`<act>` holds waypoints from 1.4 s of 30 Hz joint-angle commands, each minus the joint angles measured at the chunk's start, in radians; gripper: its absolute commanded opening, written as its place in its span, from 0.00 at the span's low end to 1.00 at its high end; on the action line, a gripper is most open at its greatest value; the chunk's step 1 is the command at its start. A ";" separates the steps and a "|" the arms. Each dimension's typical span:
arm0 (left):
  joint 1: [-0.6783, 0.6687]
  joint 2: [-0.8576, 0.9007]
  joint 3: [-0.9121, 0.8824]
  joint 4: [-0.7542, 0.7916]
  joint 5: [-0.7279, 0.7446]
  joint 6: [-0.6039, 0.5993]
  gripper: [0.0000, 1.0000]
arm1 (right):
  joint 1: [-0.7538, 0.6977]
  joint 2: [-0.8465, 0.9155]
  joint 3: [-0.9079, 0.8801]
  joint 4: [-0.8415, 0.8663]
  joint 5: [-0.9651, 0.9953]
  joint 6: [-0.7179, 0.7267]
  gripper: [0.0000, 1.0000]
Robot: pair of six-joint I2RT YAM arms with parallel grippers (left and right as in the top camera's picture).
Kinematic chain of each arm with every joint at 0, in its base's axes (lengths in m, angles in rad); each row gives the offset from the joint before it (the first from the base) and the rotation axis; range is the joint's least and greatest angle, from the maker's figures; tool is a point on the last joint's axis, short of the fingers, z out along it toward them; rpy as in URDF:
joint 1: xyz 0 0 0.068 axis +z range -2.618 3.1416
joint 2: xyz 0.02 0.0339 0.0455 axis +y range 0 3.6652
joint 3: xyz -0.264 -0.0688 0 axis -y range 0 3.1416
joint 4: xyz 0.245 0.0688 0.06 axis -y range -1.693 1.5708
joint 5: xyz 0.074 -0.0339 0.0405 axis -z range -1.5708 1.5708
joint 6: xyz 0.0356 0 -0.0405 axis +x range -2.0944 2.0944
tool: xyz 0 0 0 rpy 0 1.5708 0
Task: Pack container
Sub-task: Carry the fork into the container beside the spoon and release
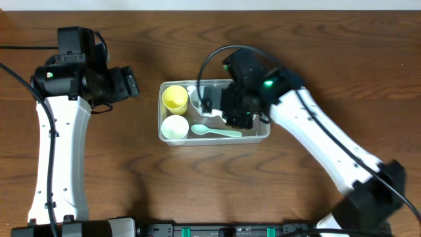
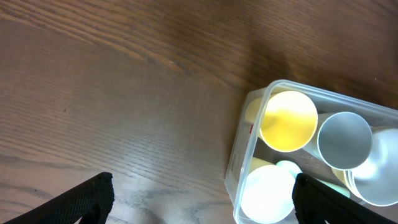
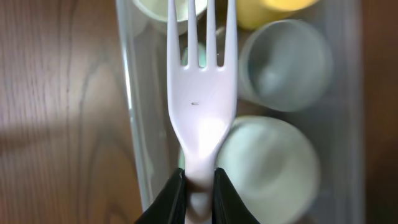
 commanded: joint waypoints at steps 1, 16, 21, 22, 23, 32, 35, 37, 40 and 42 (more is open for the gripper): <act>0.002 0.007 -0.008 -0.003 -0.008 -0.013 0.92 | 0.016 0.059 0.011 -0.001 -0.012 -0.026 0.01; 0.002 0.007 -0.008 -0.003 -0.008 -0.013 0.92 | 0.017 0.145 0.010 0.015 -0.012 -0.025 0.33; 0.002 0.007 -0.008 -0.002 -0.008 -0.013 0.92 | 0.017 0.145 0.010 0.015 -0.013 0.019 0.56; 0.002 0.007 -0.008 -0.003 -0.008 -0.013 0.91 | 0.017 0.145 0.010 0.016 -0.013 0.019 0.59; 0.002 0.007 -0.008 -0.003 -0.008 -0.013 0.92 | 0.017 0.145 0.010 0.018 -0.013 0.019 0.60; 0.002 0.007 -0.008 -0.003 -0.008 -0.013 0.92 | 0.014 0.141 0.010 0.199 0.004 0.367 0.60; 0.002 0.007 -0.008 -0.003 -0.008 -0.012 0.92 | 0.003 0.121 0.010 0.287 0.074 0.600 0.60; 0.002 0.007 -0.008 -0.003 -0.008 -0.011 0.92 | -0.008 0.091 0.010 0.331 0.166 0.728 0.58; 0.002 0.007 -0.008 -0.002 -0.008 0.013 0.92 | -0.039 0.018 0.010 0.359 0.402 0.968 0.59; 0.002 0.007 -0.008 0.001 -0.008 0.018 0.91 | -0.069 -0.035 0.010 0.354 0.520 1.099 0.62</act>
